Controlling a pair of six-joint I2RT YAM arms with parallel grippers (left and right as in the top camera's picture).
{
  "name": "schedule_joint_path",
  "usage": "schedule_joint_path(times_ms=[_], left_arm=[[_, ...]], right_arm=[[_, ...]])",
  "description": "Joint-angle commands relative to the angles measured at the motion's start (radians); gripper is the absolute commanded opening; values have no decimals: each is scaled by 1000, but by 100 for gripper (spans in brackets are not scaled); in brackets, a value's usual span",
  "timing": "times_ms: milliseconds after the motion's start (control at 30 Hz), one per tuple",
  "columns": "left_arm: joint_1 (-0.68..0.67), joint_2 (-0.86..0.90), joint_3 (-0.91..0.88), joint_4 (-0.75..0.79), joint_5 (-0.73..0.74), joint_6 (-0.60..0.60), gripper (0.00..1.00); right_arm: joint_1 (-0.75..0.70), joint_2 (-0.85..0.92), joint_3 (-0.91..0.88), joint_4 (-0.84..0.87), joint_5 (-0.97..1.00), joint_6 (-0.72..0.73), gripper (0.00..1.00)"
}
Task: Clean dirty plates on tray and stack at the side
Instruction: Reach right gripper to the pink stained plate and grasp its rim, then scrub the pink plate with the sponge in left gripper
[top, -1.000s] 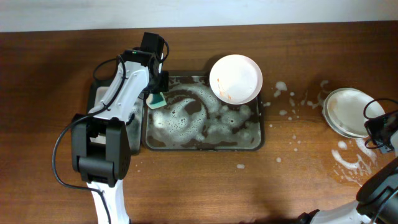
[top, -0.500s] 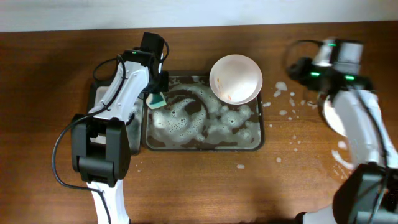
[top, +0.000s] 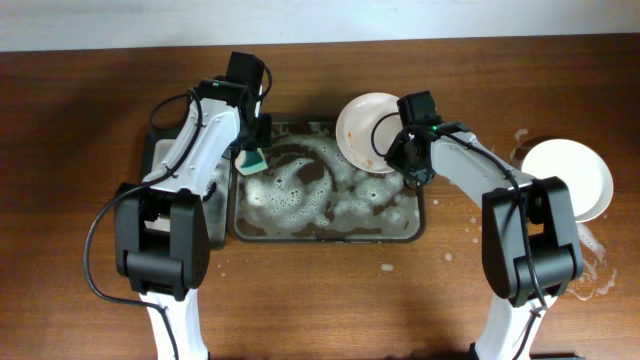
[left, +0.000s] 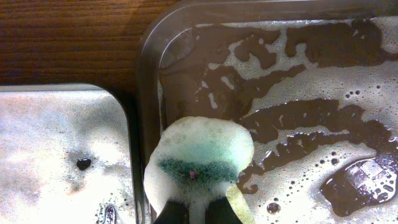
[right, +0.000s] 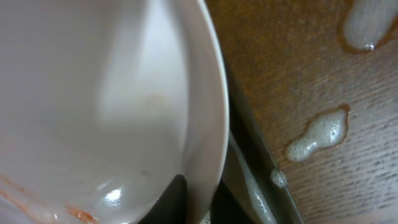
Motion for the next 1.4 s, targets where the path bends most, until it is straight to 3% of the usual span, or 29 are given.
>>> schedule_joint_path(times_ms=[0, 133, 167, 200, 233, 267, 367, 433, 533, 700, 800, 833, 900, 967, 1067, 1133, 1200, 1300, 1367], left_arm=[[1, 3, 0, 1, 8, -9, 0], [1, 3, 0, 1, 8, -9, 0], [1, 3, 0, 1, 7, -9, 1], [1, 3, 0, 1, 7, -9, 1], [1, 3, 0, 1, 7, -9, 1], [1, 3, 0, 2, 8, -9, 1], [1, 3, 0, 1, 8, -9, 0], [1, 3, 0, 2, 8, -9, 1], [1, 3, 0, 1, 8, -9, 1], [1, 3, 0, 1, 8, -9, 1], [1, 3, 0, 2, 8, -9, 1], [1, 3, 0, 2, 8, -9, 0], [1, 3, 0, 1, 8, -9, 1], [1, 3, 0, 1, 8, -9, 1], [1, 3, 0, 0, 8, -9, 1], [1, 3, 0, -1, 9, -9, 0], [1, 3, 0, -2, 55, -9, 0], [-8, 3, 0, 43, 246, -5, 1], [-57, 3, 0, 106, 250, 56, 1]], right_arm=[[10, 10, 1, -73, -101, -34, 4], [51, -56, 14, -213, -137, -146, 9], [50, -98, 40, -229, -138, -214, 22], [50, -147, 95, -266, -138, -361, 65], [50, -159, 133, -290, -135, -436, 78], [50, -160, 185, -318, -135, -518, 79], [33, -138, 217, -160, -155, -791, 64], [-3, -13, 341, -229, -294, -915, 64], [-4, 145, 445, -318, -283, -1076, 62], [-2, 258, 444, -299, -243, -1037, 37], [-1, 282, 444, -326, -243, -1029, 14], [-2, 282, 444, -328, -244, -972, 7], [-3, 282, 444, -338, -256, -811, 4], [-2, 282, 440, -393, -266, -425, 4], [31, 282, 368, -369, -265, -134, 4], [50, 282, 259, -267, -296, -47, 4], [59, 282, 208, -208, -382, -95, 4], [63, 282, 208, -209, -393, -125, 4], [64, 282, 208, -203, -393, -125, 4]])
